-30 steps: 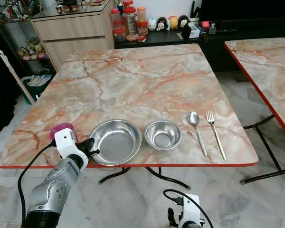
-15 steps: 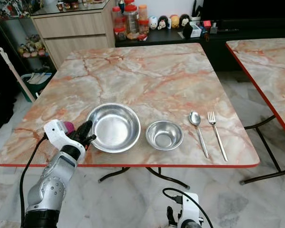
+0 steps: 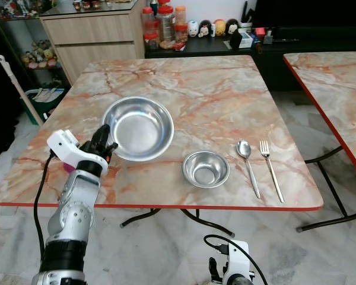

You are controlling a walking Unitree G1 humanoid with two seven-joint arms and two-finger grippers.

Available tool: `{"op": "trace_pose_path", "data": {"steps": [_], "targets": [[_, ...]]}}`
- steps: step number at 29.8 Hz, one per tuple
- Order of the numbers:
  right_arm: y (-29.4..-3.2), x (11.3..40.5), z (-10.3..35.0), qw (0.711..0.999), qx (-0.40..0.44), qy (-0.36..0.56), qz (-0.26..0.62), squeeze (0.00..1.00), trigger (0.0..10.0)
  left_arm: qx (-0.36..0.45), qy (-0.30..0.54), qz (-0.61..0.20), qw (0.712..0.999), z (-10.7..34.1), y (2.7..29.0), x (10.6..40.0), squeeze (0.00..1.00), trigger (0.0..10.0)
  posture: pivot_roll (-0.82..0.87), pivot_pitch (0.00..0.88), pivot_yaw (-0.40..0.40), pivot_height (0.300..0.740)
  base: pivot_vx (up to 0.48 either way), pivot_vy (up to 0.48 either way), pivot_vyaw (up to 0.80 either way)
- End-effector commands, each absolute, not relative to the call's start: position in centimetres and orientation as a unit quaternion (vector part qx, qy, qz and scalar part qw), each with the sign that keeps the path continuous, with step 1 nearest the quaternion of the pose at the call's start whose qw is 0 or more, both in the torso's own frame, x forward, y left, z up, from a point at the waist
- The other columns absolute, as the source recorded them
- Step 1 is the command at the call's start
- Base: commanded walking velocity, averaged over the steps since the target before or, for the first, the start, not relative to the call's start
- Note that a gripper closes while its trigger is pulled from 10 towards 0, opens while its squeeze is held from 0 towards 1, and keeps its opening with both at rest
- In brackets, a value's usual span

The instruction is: Setting the table

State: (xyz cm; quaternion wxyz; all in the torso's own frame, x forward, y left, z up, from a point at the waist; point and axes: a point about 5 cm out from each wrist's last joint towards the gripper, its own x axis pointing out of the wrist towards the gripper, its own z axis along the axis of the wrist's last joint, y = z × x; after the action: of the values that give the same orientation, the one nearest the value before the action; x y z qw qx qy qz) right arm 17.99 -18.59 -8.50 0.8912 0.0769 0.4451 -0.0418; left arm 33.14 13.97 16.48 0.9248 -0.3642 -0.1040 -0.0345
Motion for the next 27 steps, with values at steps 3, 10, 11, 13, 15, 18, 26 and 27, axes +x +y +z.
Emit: {"op": "trace_pose_path", "data": {"steps": [3, 10, 11, 13, 15, 18, 26, 27], "targets": [[-18.90, 17.89, -8.50, 0.892, 0.076, 0.443, -0.050, 0.00, 10.0, -0.364, -0.117, -0.030, 0.924, 16.67, 14.19, 33.38, 0.00, 10.0, -0.15, 0.000, 0.070, 0.740, 0.000, -0.342, 0.00], [-19.20, 17.19, -8.82, 0.884, 0.076, 0.459, -0.056, 0.00, 10.0, -0.366, -0.118, -0.030, 0.923, 16.44, 13.95, 33.51, 0.00, 10.0, -0.16, 0.000, 0.069, 0.740, 0.000, -0.401, -0.23], [-19.20, 17.14, -8.84, 0.883, 0.075, 0.460, -0.055, 0.00, 10.0, -0.366, -0.119, -0.030, 0.922, 16.45, 13.93, 33.52, 0.00, 10.0, -0.16, 0.000, 0.069, 0.740, 0.000, -0.480, -0.77], [-19.20, 17.13, -8.85, 0.883, 0.075, 0.460, -0.055, 0.00, 10.0, -0.367, -0.120, -0.030, 0.922, 16.45, 13.92, 33.56, 0.00, 10.0, -0.16, 0.000, 0.069, 0.740, 0.000, -0.480, -0.77], [-19.15, 17.21, -8.80, 0.885, 0.073, 0.457, -0.053, 0.00, 10.0, -0.367, -0.121, -0.030, 0.922, 16.52, 13.88, 33.58, 0.00, 10.0, -0.16, 0.000, 0.066, 0.740, 0.000, -0.341, 0.00], [-19.00, 17.51, -8.66, 0.889, 0.071, 0.449, -0.049, 0.00, 10.0, -0.367, -0.126, -0.027, 0.921, 16.76, 13.86, 33.62, 0.00, 10.0, -0.16, 0.000, 0.066, 0.740, 0.000, -0.480, 0.00], [-18.99, 17.72, -8.53, 0.894, 0.068, 0.441, -0.050, 0.00, 10.0, -0.359, -0.124, -0.020, 0.925, 16.50, 14.01, 33.55, 0.00, 10.0, -0.17, 0.000, 0.066, 0.740, 0.000, -0.465, 0.00], [-19.00, 17.69, -8.53, 0.894, 0.067, 0.440, -0.049, 0.00, 10.0, -0.360, -0.123, -0.018, 0.925, 16.44, 14.01, 33.52, 0.00, 10.0, -0.17, 0.000, 0.066, 0.740, 0.000, -0.446, 0.00]]}}
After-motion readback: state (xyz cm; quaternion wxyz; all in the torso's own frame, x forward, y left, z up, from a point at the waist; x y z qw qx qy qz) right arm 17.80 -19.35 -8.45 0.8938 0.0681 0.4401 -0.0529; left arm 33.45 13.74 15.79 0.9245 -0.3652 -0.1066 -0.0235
